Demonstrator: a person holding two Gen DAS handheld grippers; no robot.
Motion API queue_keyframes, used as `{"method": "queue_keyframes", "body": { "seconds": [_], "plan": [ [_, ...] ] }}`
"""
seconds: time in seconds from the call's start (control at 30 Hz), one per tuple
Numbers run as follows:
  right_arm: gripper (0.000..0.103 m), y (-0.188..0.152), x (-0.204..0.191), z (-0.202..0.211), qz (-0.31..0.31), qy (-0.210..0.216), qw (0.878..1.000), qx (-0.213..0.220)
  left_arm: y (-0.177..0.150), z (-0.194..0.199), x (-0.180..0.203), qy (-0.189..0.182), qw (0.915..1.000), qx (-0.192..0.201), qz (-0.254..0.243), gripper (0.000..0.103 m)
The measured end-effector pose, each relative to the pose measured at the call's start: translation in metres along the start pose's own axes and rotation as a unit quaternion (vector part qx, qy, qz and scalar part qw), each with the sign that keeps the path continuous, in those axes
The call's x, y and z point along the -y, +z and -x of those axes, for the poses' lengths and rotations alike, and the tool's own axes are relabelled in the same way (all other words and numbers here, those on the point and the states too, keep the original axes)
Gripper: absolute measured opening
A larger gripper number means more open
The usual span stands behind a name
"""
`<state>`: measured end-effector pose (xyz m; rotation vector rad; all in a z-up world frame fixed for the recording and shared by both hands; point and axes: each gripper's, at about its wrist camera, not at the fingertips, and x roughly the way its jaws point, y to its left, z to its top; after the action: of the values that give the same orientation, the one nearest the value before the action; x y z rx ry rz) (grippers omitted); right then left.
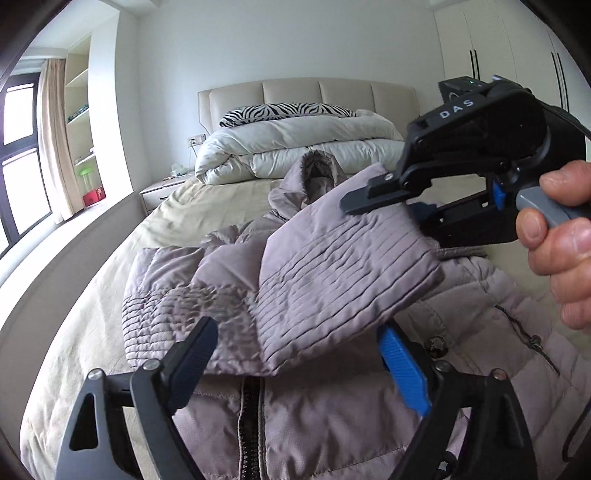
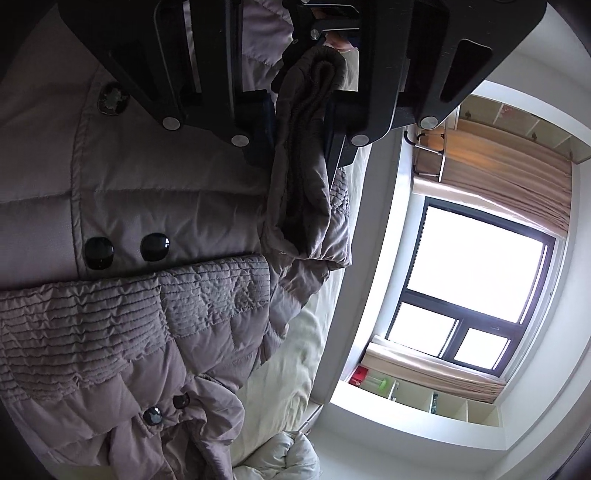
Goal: Fold large clothes
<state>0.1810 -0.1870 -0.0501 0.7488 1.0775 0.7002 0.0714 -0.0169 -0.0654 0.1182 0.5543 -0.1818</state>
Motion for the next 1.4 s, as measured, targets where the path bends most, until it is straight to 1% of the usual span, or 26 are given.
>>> {"method": "queue_keyframes", "body": {
  "seconds": [0.03, 0.1, 0.2, 0.27, 0.33, 0.4, 0.43, 0.47, 0.6, 0.63, 0.67, 0.73, 0.77, 0.8, 0.93, 0.97, 1.0, 1.07, 1.1, 1.13, 1.17, 1.23, 1.3, 1.4],
  "plan": [
    [0.018, 0.006, -0.006, 0.008, 0.004, 0.002, 1.000, 0.009, -0.001, 0.003, -0.008, 0.001, 0.9999, 0.005, 0.016, 0.100],
    [0.018, 0.017, -0.021, 0.028, 0.012, 0.011, 0.999, 0.030, -0.004, 0.005, -0.026, 0.000, 0.9985, 0.008, 0.055, 0.101],
    [0.018, 0.035, -0.054, 0.062, 0.032, 0.034, 0.997, 0.066, -0.006, -0.008, -0.056, -0.006, 0.9920, -0.018, 0.125, 0.101],
    [0.018, 0.047, -0.080, 0.083, 0.051, 0.045, 0.994, 0.088, -0.008, -0.020, -0.077, -0.019, 0.9822, -0.031, 0.184, 0.101],
    [0.018, 0.059, -0.107, 0.102, 0.071, 0.052, 0.990, 0.108, -0.010, -0.034, -0.096, -0.026, 0.9690, -0.044, 0.242, 0.101],
    [0.018, 0.072, -0.131, 0.121, 0.085, 0.061, 0.986, 0.126, -0.011, -0.049, -0.111, -0.024, 0.9569, -0.051, 0.285, 0.101],
    [0.018, 0.077, -0.144, 0.129, 0.092, 0.065, 0.985, 0.134, -0.009, -0.056, -0.116, -0.021, 0.9524, -0.053, 0.299, 0.101],
    [0.018, 0.083, -0.155, 0.136, 0.100, 0.067, 0.983, 0.141, -0.006, -0.063, -0.120, -0.019, 0.9499, -0.054, 0.307, 0.101],
    [0.018, 0.100, -0.189, 0.160, 0.126, 0.081, 0.975, 0.162, 0.005, -0.101, -0.127, -0.010, 0.9478, -0.074, 0.310, 0.098],
    [0.018, 0.103, -0.193, 0.162, 0.129, 0.084, 0.974, 0.164, 0.008, -0.111, -0.130, -0.010, 0.9458, -0.079, 0.315, 0.095],
    [0.018, 0.107, -0.198, 0.167, 0.132, 0.085, 0.974, 0.166, 0.010, -0.120, -0.134, -0.008, 0.9430, -0.085, 0.322, 0.088],
    [0.018, 0.112, -0.201, 0.172, 0.136, 0.088, 0.973, 0.166, 0.012, -0.137, -0.142, -0.012, 0.9337, -0.096, 0.345, 0.082],
    [0.018, 0.112, -0.200, 0.175, 0.136, 0.092, 0.972, 0.166, 0.014, -0.144, -0.144, -0.013, 0.9317, -0.100, 0.349, 0.079],
    [0.018, 0.113, -0.199, 0.177, 0.137, 0.095, 0.972, 0.168, 0.016, -0.151, -0.145, -0.009, 0.9322, -0.103, 0.347, 0.079],
    [0.018, 0.117, -0.196, 0.189, 0.140, 0.110, 0.967, 0.184, 0.027, -0.166, -0.142, 0.006, 0.9398, -0.111, 0.323, 0.079],
    [0.018, 0.116, -0.195, 0.194, 0.142, 0.112, 0.965, 0.188, 0.029, -0.167, -0.142, 0.010, 0.9414, -0.108, 0.320, 0.077],
    [0.018, 0.118, -0.194, 0.198, 0.146, 0.110, 0.964, 0.195, 0.029, -0.170, -0.144, 0.013, 0.9417, -0.107, 0.319, 0.076],
    [0.018, 0.123, -0.188, 0.207, 0.146, 0.107, 0.962, 0.204, 0.026, -0.173, -0.150, 0.014, 0.9387, -0.109, 0.327, 0.069],
    [0.018, 0.125, -0.181, 0.211, 0.142, 0.105, 0.962, 0.206, 0.025, -0.174, -0.153, 0.015, 0.9378, -0.111, 0.329, 0.068],
    [0.018, 0.127, -0.172, 0.213, 0.138, 0.101, 0.963, 0.210, 0.024, -0.175, -0.154, 0.020, 0.9388, -0.113, 0.325, 0.065],
    [0.017, 0.130, -0.159, 0.215, 0.129, 0.095, 0.963, 0.215, 0.026, -0.178, -0.155, 0.024, 0.9413, -0.115, 0.316, 0.060],
    [0.016, 0.134, -0.127, 0.219, 0.104, 0.085, 0.965, 0.223, 0.025, -0.182, -0.153, 0.037, 0.9478, -0.118, 0.294, 0.055],
    [0.015, 0.137, -0.087, 0.221, 0.075, 0.067, 0.967, 0.233, 0.020, -0.186, -0.156, 0.041, 0.9476, -0.122, 0.292, 0.054],
    [0.013, 0.140, -0.013, 0.214, 0.016, 0.042, 0.971, 0.236, 0.015, -0.189, -0.158, 0.053, 0.9476, -0.122, 0.290, 0.053]
  ]
}}
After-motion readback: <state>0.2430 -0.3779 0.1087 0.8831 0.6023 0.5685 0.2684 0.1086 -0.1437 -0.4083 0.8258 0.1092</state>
